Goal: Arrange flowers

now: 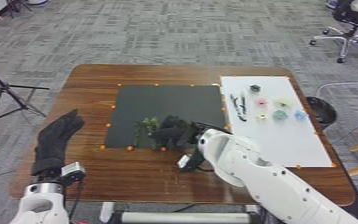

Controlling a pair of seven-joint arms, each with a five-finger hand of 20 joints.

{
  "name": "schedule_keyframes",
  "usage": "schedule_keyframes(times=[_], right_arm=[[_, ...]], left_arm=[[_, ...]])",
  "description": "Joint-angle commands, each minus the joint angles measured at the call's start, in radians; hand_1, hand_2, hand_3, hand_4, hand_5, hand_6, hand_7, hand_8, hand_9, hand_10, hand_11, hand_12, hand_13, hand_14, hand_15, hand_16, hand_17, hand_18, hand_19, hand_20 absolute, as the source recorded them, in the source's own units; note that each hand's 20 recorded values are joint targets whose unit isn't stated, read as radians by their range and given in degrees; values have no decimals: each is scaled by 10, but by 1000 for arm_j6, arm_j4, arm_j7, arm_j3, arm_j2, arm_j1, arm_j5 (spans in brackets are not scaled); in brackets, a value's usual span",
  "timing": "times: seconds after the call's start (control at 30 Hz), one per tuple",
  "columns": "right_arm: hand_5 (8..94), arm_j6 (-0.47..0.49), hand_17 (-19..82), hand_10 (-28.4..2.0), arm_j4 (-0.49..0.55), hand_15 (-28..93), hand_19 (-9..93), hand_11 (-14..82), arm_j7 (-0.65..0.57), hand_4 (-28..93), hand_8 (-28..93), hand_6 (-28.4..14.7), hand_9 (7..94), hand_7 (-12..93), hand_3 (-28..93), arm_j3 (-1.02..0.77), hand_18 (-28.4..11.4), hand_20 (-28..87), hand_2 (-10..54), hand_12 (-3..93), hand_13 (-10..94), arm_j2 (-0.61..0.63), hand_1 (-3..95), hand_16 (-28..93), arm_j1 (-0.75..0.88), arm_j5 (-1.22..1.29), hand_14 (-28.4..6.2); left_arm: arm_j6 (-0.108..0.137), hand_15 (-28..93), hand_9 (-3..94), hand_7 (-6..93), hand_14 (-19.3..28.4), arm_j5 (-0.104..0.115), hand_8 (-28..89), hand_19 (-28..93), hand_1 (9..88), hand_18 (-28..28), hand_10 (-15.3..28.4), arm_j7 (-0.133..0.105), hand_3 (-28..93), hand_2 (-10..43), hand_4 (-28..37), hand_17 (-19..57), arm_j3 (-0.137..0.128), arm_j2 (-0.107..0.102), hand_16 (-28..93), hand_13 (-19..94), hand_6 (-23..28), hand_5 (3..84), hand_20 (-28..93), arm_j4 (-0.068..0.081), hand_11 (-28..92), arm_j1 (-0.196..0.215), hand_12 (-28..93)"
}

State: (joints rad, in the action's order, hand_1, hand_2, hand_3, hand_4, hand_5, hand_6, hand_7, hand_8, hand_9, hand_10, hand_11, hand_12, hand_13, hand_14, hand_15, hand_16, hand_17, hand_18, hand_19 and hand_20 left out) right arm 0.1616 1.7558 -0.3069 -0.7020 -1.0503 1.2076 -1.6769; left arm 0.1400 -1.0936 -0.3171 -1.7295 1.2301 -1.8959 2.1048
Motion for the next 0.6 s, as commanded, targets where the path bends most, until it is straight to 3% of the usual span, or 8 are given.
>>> schedule_keyframes(times=[0.03,0.1,0.2,0.43,0.6], right_arm=[[682,-165,570,-159,42,541,932,113,-4,-77,-37,-55,738,250,541,-24,-184,601,116,144,907,31,231,333,-13,-12,-50],[693,-220,572,-162,58,550,932,120,31,-81,-37,-56,750,261,554,-10,-186,611,116,149,906,39,223,332,-21,-9,-52],[702,-226,574,-164,70,562,932,125,104,-90,-38,-58,759,265,584,11,-186,624,116,153,905,45,208,330,-32,24,-53],[687,8,565,-188,51,576,932,91,269,-120,-32,-73,703,188,604,15,-187,629,138,134,890,23,229,324,-32,6,-62],[655,138,552,-178,40,566,932,78,265,-118,-28,-84,645,108,540,21,-184,612,158,116,883,15,283,323,-34,-28,-60]], left_arm=[[-14,185,443,105,179,-4,-62,128,176,137,137,8,719,54,-283,29,3,1,31,360,38,464,161,-8,179,8,119],[-16,185,443,105,178,-5,-62,128,177,137,138,10,718,54,-283,29,6,0,31,361,38,465,160,-6,180,5,119],[-20,186,443,106,178,-7,-63,127,177,137,138,10,718,54,-283,29,8,-1,31,362,38,465,160,-6,180,6,119],[-20,188,445,108,179,-5,-63,127,178,137,139,12,718,52,-283,30,10,-4,28,362,40,468,160,-6,183,2,118],[-21,190,445,108,180,-5,-62,127,178,137,138,12,718,51,-283,30,12,-4,26,361,42,470,159,-5,185,-1,117]])
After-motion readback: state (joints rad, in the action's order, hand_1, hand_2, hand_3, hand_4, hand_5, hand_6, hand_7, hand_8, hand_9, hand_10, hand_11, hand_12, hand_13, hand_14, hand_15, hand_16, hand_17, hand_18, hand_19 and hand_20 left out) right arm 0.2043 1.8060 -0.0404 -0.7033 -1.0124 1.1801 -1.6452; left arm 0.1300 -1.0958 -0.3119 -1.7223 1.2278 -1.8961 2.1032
